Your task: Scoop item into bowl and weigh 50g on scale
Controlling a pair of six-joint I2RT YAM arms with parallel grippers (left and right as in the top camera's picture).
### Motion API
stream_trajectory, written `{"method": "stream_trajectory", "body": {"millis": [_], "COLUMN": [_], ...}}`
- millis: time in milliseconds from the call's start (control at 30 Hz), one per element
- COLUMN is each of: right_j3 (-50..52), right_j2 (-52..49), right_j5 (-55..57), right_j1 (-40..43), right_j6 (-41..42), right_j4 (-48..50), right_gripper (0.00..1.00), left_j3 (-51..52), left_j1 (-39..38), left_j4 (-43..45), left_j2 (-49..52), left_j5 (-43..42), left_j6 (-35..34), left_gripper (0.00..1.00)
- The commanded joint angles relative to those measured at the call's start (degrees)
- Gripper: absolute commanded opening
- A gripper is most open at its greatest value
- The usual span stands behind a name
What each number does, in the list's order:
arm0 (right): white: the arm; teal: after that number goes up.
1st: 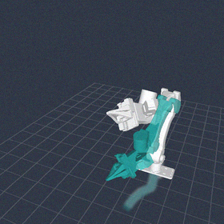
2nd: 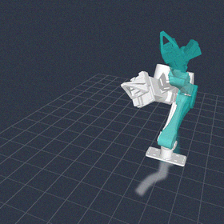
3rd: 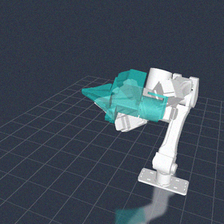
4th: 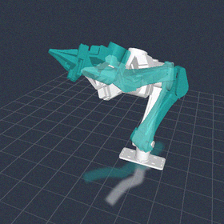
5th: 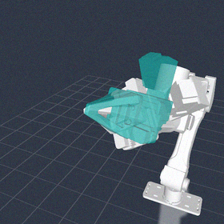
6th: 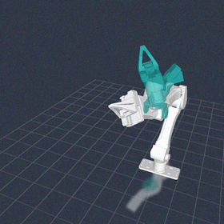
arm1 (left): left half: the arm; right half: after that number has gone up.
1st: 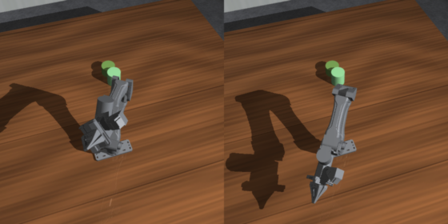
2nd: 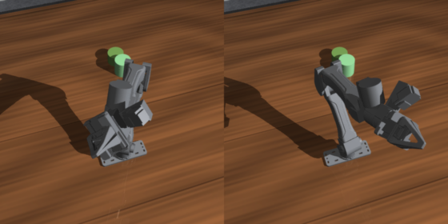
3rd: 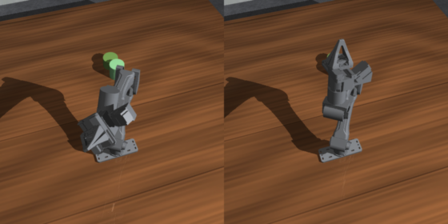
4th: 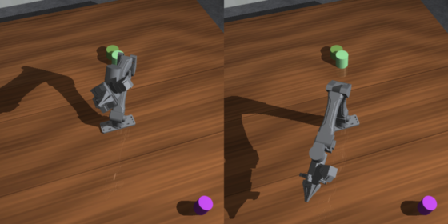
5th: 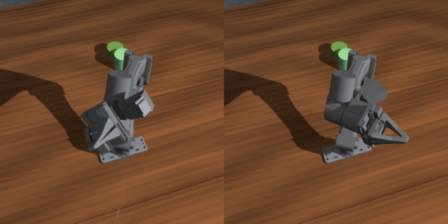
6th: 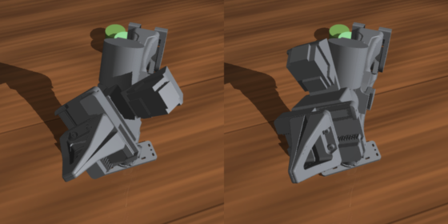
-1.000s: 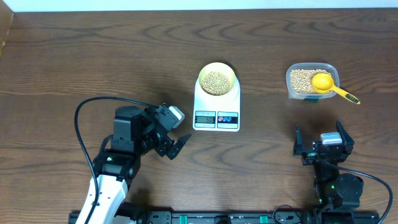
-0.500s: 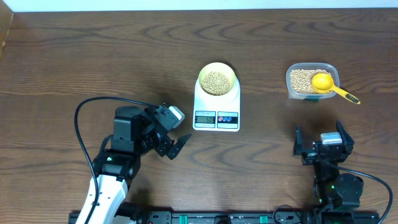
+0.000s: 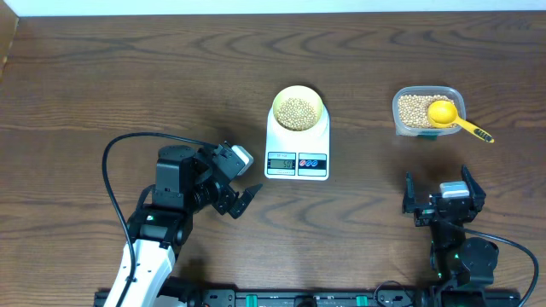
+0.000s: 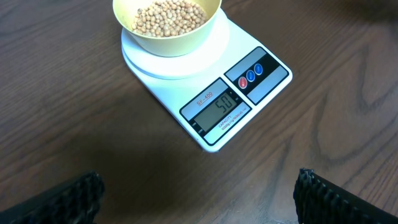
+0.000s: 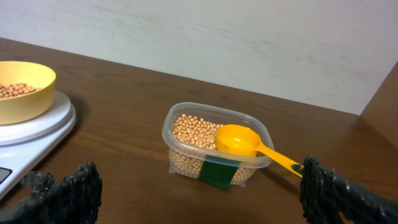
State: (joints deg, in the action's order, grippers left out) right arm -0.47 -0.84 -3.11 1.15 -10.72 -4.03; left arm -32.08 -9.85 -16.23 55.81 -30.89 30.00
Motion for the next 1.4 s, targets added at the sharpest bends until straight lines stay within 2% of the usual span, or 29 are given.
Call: {"method": "stream_trajectory", "body": {"millis": [0,700,933,1000,1100,1133,1200,1333,1367], "right_j3": [0.1,0.1,0.1,0.1,0.1,0.1,0.1,0.1,0.1], "right_j2": [0.5,0.5,0.5,0.5,0.5,0.5,0.5,0.5,0.5], "right_j5": [0.6,0.6,0.6,0.6,0.6,0.6,0.6,0.6,0.6], "right_j1": [-0.4,-0.4,-0.4,-0.4,-0.4,-0.4,-0.4,-0.4,-0.4], "right_j6": [1.0,1.0,1.0,1.0,1.0,1.0,1.0,1.0,1.0], "right_j4": [-0.2,-0.2,-0.2,-0.2,-0.2,-0.2,-0.2,-0.2,-0.2], "right_gripper": [0.99,0.99,0.99,0.99,0.99,0.99,0.99,0.99,0.99], "left_j3": [-0.5,-0.5,-0.5,-0.2,0.8,1.2,2.9,6.6,7.5], "left_j1": [0.2,0.2,0.2,0.2,0.2,0.2,0.2,0.2,0.2], "left_j4": [0.0,-0.2,0.5,0.4,1.1,1.7,3.8,5.8,6.2], "left_j2": [-0.5,-0.6,-6.8,-10.1,-16.0,-17.7,-23.0,-30.6,-31.9], "left_j5": [0.5,0.5,0.5,2.8,11.4,14.1,22.4,32.2,33.1], "left_j6": [-0.1,-0.1,1.9,1.1,-4.5,-7.5,-18.8,-30.8,-31.4], "left_gripper": [0.99,1.0,0.99,0.99,0.99,0.99,0.99,0.99,0.99]}}
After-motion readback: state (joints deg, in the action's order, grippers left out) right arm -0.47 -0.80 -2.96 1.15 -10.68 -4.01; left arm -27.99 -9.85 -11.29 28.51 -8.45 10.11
